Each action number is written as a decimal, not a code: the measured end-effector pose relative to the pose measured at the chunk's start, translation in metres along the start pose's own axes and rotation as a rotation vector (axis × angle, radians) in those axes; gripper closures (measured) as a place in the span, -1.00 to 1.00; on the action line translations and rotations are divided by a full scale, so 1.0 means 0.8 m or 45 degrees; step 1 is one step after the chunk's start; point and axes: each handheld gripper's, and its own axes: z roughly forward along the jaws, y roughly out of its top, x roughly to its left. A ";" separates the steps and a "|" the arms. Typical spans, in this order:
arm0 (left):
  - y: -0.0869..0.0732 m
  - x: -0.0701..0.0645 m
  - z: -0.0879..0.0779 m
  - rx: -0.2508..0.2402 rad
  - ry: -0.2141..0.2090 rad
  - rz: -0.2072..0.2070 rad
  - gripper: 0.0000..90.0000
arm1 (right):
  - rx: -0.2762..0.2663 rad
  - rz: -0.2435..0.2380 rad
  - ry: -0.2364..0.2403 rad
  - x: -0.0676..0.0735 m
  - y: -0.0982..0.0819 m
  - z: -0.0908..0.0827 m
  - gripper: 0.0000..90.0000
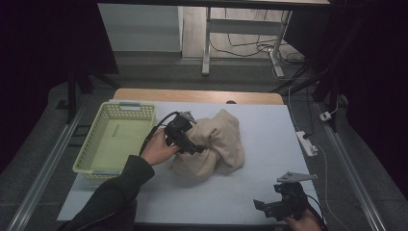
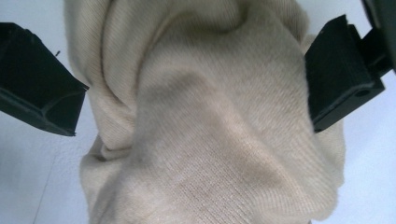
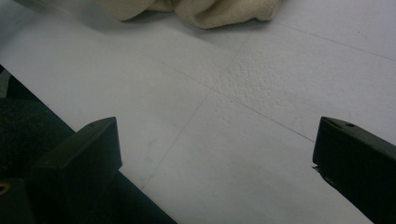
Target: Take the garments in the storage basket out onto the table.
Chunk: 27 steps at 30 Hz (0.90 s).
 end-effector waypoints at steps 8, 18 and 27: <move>-0.008 -0.004 -0.022 -0.077 -0.006 -0.018 -1.00 | 0.004 0.000 -0.002 0.000 0.000 0.000 -0.98; -0.023 -0.006 -0.030 -0.111 -0.012 -0.026 -1.00 | 0.004 -0.001 -0.002 0.000 0.000 0.000 -0.99; -0.040 -0.006 -0.044 -0.168 -0.030 -0.057 -1.00 | 0.005 -0.008 -0.004 0.001 0.000 0.000 -0.99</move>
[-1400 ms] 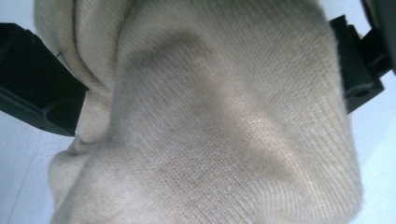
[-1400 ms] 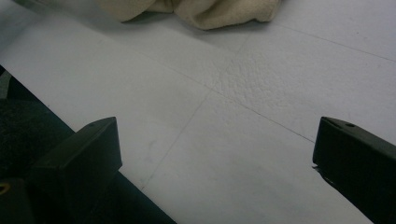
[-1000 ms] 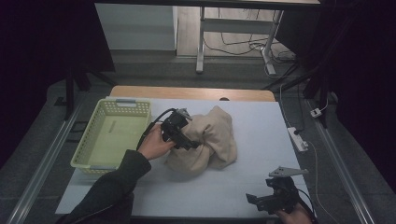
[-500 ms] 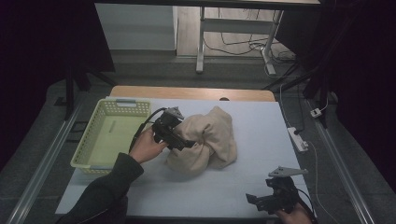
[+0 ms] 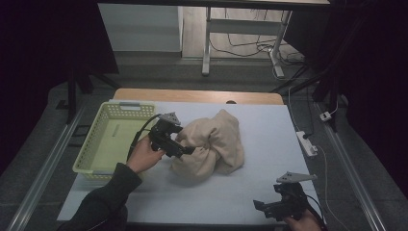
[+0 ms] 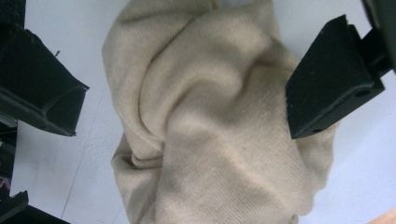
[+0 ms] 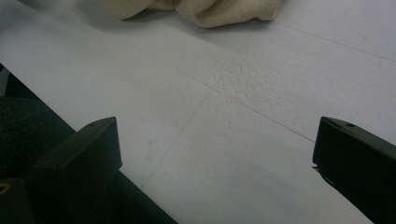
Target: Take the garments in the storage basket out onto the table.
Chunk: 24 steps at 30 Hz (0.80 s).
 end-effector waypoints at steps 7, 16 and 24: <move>-0.010 -0.002 -0.013 -0.017 0.002 -0.016 -1.00 | -0.002 -0.006 0.000 0.000 0.000 0.000 -0.99; -0.024 -0.005 -0.030 -0.044 0.011 -0.056 -1.00 | -0.001 -0.015 -0.001 0.001 0.000 0.001 -0.99; -0.037 -0.011 -0.045 -0.059 0.033 -0.063 -1.00 | 0.001 -0.016 -0.005 0.001 0.000 0.001 -0.99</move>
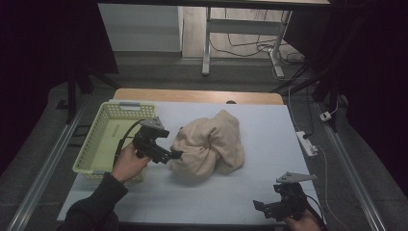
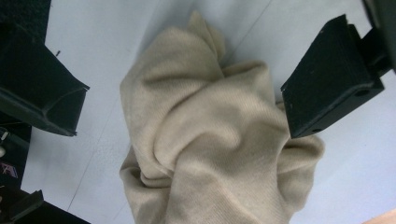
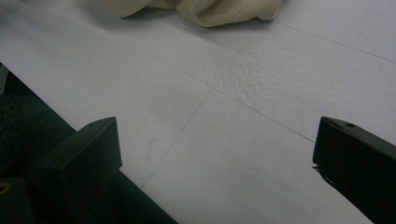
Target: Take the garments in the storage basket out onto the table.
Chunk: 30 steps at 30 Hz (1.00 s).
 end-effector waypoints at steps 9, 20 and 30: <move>-0.019 -0.002 -0.027 -0.048 -0.009 -0.048 -1.00 | 0.002 0.000 0.000 0.000 0.000 0.000 -0.99; -0.051 -0.008 -0.058 -0.066 0.028 -0.095 -1.00 | 0.006 -0.003 -0.002 0.001 0.000 0.001 -0.99; -0.074 -0.012 -0.079 -0.104 0.055 -0.134 -1.00 | 0.008 -0.004 -0.003 0.001 0.000 0.001 -0.99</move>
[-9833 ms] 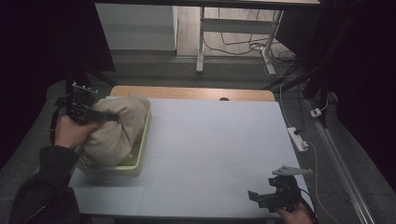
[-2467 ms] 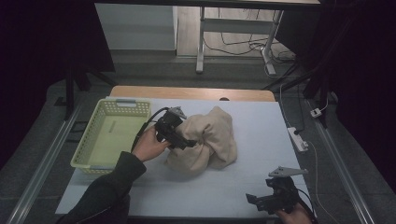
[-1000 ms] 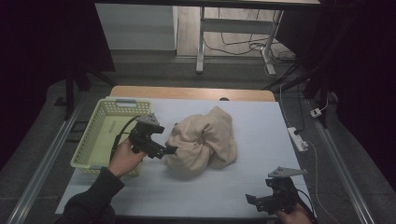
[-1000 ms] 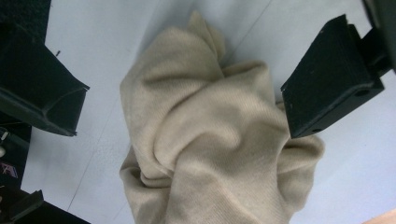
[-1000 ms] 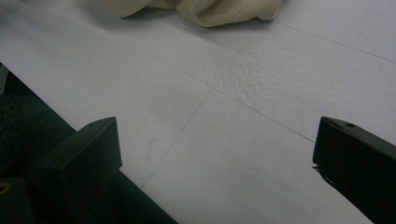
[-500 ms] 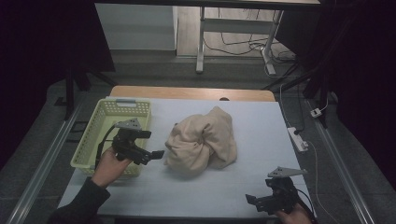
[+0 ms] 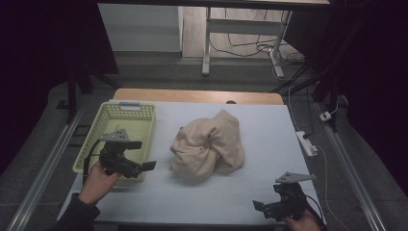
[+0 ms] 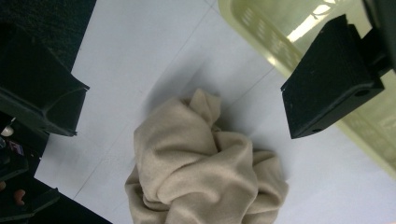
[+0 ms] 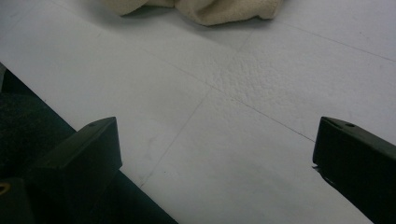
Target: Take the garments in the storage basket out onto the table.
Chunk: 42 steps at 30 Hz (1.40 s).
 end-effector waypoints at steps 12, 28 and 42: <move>-0.029 -0.003 -0.021 -0.009 0.028 -0.043 -1.00 | 0.002 -0.002 -0.004 0.000 0.000 0.000 -0.99; -0.073 -0.005 -0.051 -0.015 0.074 -0.117 -1.00 | 0.006 -0.003 -0.008 0.001 0.000 0.001 -0.99; -0.116 -0.002 -0.088 -0.051 0.132 -0.203 -1.00 | 0.008 0.004 -0.010 0.000 0.000 0.001 -0.99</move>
